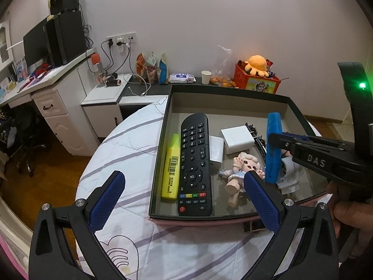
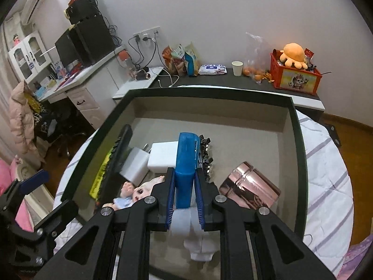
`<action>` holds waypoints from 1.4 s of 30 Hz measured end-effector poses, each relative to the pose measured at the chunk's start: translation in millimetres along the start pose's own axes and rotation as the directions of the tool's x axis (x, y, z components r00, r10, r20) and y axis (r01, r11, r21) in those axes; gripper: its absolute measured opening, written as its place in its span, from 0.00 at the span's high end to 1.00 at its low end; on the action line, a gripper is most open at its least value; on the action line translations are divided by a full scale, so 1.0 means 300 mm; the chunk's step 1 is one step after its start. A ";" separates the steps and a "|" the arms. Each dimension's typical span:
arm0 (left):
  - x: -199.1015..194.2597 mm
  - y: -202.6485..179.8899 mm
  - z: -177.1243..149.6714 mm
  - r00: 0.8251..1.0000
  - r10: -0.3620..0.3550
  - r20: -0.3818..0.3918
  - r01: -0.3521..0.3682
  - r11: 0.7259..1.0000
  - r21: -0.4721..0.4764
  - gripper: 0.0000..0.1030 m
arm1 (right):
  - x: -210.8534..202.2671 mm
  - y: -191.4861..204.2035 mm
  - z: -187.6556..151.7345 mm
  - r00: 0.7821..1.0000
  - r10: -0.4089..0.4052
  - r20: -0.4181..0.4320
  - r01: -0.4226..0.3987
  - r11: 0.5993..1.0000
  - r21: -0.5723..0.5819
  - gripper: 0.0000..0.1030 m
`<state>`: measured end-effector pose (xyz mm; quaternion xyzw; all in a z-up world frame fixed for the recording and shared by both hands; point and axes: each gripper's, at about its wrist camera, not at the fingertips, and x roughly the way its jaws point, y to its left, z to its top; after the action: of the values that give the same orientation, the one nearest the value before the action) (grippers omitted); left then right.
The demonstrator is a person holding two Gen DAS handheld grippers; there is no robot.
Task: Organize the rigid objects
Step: 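Lift the blue marker with the right gripper into the box and release, then reach the left gripper to the blue-and-gold package and close on it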
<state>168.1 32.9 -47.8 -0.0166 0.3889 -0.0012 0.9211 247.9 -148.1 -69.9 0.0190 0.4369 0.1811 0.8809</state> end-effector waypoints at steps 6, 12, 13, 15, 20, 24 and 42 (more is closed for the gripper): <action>-0.006 0.000 -0.010 1.000 -0.005 -0.004 0.005 1.000 -0.002 0.00 | -0.019 -0.003 -0.014 1.000 -0.014 0.014 0.014 1.000 0.014 0.36; -0.056 -0.019 -0.037 1.000 -0.022 0.006 0.022 1.000 0.005 0.00 | -0.159 0.003 -0.030 0.992 -0.017 0.124 0.014 1.000 0.022 0.24; -0.069 -0.023 -0.045 1.000 -0.026 0.010 0.026 1.000 0.006 0.00 | -0.188 0.005 -0.039 0.990 -0.014 0.139 0.012 1.000 0.021 0.24; -0.097 -0.035 -0.069 0.999 -0.031 0.013 0.031 0.999 0.011 0.00 | -0.251 0.006 -0.061 0.986 -0.018 0.167 0.014 0.999 0.028 0.23; -0.149 -0.079 -0.142 0.999 -0.053 0.000 0.053 0.998 0.035 0.00 | -0.378 -0.013 -0.153 0.980 -0.040 0.196 0.026 0.997 0.070 0.21; -0.169 -0.130 -0.222 0.997 -0.074 -0.033 0.076 0.995 0.061 0.00 | -0.458 -0.037 -0.258 0.978 -0.053 0.203 0.031 0.993 0.111 0.21; -0.199 -0.250 -0.332 0.992 -0.097 -0.079 0.104 0.990 0.092 0.00 | -0.579 -0.107 -0.547 0.984 -0.075 0.159 0.044 0.980 0.192 0.21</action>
<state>56.0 -44.0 -72.2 0.0079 0.4209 -0.0667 0.9046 34.1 -256.9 -44.8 0.1039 0.3777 0.1102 0.9135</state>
